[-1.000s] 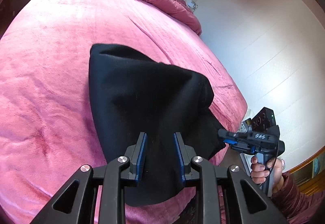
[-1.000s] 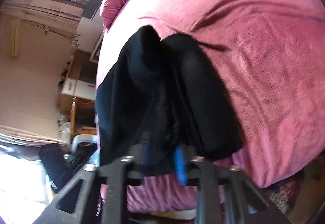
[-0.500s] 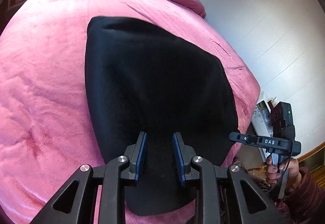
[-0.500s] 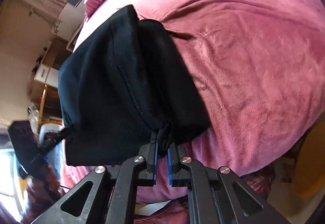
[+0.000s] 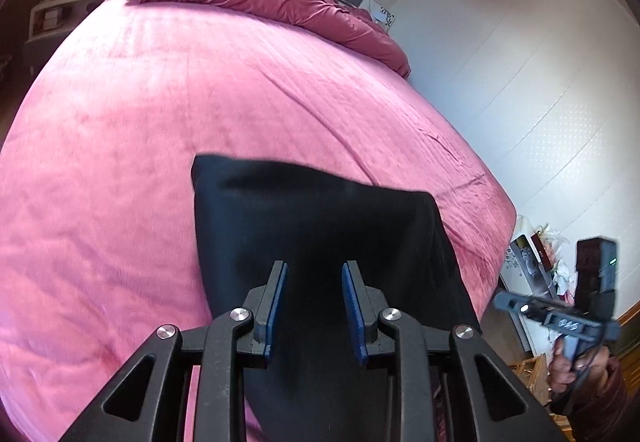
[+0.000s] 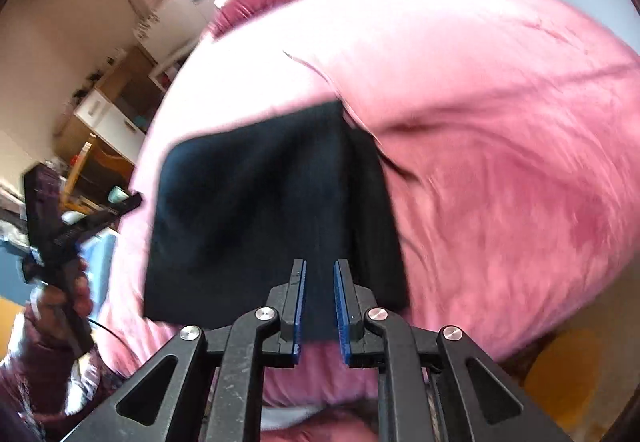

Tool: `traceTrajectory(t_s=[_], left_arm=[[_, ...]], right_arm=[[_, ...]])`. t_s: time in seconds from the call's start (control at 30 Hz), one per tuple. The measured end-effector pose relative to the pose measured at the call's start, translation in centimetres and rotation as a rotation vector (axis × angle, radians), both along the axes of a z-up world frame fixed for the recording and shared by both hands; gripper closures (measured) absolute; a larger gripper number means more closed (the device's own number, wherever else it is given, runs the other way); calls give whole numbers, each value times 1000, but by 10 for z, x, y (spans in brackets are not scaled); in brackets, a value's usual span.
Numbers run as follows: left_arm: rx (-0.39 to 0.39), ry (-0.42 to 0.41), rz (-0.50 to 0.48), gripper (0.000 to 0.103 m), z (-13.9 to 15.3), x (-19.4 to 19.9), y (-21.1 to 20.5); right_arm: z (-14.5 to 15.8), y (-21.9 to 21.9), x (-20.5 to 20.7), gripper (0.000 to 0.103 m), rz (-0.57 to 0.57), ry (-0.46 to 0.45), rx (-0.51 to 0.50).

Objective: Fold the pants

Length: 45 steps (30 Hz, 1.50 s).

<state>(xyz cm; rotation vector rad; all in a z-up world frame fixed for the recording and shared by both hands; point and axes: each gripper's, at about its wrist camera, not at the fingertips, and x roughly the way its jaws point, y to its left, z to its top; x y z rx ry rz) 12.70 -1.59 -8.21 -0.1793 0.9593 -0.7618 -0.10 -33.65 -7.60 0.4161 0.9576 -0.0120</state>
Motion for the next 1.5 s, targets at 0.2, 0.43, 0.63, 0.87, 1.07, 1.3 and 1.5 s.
traceTrajectory(t_s=[0.2, 0.43, 0.63, 0.87, 1.07, 1.3, 1.5], left_arm=[[31, -25, 29, 75, 6, 20, -15], [151, -2, 80, 75, -15, 34, -31], [218, 57, 143, 75, -56, 34, -43], [223, 56, 162, 75, -61, 40, -48], [285, -71, 209, 64, -38, 9, -44], [288, -147, 189, 63, -42, -38, -42], [400, -218, 139, 60, -60, -54, -63]], right_arm=[[-3, 30, 64, 73, 56, -22, -47], [-48, 30, 93, 72, 48, 126, -160], [-87, 14, 73, 101, 19, 108, -179], [-89, 10, 67, 103, 18, 48, -174], [-88, 16, 54, 103, 10, 27, -192], [-87, 10, 54, 103, -2, 23, -156], [-90, 6, 65, 103, 1, 23, -152]])
